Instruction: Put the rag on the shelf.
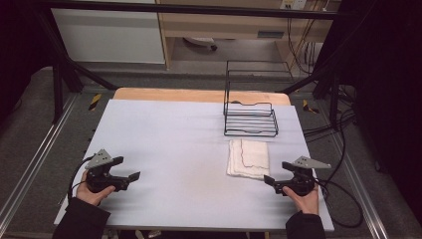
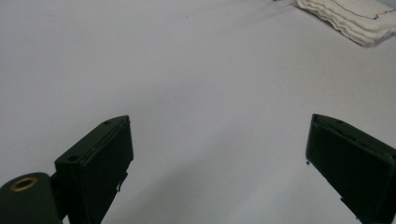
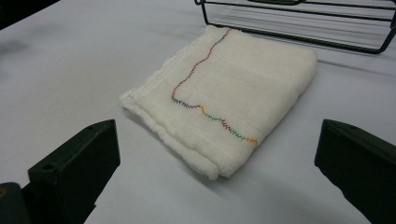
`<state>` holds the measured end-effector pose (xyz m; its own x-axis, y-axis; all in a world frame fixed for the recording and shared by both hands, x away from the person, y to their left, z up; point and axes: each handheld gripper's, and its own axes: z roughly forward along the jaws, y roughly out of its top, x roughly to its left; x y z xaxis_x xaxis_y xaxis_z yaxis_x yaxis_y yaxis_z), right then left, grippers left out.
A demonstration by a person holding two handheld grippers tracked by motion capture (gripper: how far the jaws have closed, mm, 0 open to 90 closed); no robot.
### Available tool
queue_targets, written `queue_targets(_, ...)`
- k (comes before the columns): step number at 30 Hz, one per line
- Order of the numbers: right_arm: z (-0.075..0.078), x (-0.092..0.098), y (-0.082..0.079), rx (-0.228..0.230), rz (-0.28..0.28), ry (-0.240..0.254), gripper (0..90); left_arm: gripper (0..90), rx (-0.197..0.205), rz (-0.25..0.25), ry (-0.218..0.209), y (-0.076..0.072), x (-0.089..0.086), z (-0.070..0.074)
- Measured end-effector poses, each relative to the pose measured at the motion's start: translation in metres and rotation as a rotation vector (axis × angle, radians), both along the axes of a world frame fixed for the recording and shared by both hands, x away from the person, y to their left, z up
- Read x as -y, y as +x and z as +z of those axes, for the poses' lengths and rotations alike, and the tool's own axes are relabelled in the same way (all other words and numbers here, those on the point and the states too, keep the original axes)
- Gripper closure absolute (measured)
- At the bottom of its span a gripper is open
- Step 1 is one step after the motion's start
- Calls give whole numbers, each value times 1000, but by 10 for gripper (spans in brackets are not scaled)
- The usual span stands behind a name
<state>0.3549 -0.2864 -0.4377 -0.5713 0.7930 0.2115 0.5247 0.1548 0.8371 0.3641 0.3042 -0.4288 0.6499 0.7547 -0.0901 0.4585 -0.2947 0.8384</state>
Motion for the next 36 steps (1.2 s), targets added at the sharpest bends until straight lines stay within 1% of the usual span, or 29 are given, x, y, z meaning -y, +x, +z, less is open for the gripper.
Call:
queue_targets(6,0,0,0,5,5,-2,6,79,-1,4,6,1,1,-1)
queue_targets(10,0,0,0,0,0,2,7,79,0,5,7,0,1,-1)
queue_targets(14,1,-4,-1,2,4,-12,10,81,2,4,7,-1,1,-1)
queue_targets(16,2,-7,0,2,7,-25,11,81,5,2,20,-1,1,-2)
queue_targets(18,3,-11,1,8,14,-33,12,81,4,9,16,-1,0,-2)
queue_targets(20,4,-14,1,7,19,-35,15,81,5,14,10,-1,0,-2)
queue_targets(24,6,-24,2,10,33,-48,23,81,4,15,15,-1,0,-2)
queue_targets(26,6,-30,2,8,42,-45,31,82,4,15,15,-1,0,-2)
queue_targets(27,6,-30,2,8,42,-45,31,82,4,15,15,-1,0,-2)
queue_targets(28,7,-36,4,10,48,-47,47,82,4,16,15,-1,0,-2)
queue_targets(29,7,-36,4,10,48,-47,47,82,4,16,15,-1,0,-2)
queue_targets(30,7,-43,5,5,49,-61,61,82,5,16,15,-1,0,-2)
queue_targets(31,7,-47,5,3,49,-64,72,83,5,16,14,-1,0,-2)
queue_targets(34,8,-59,9,10,55,-102,95,83,6,19,12,-1,0,-2)
queue_targets(36,9,-67,11,8,62,-117,116,84,6,19,17,-1,0,-2)
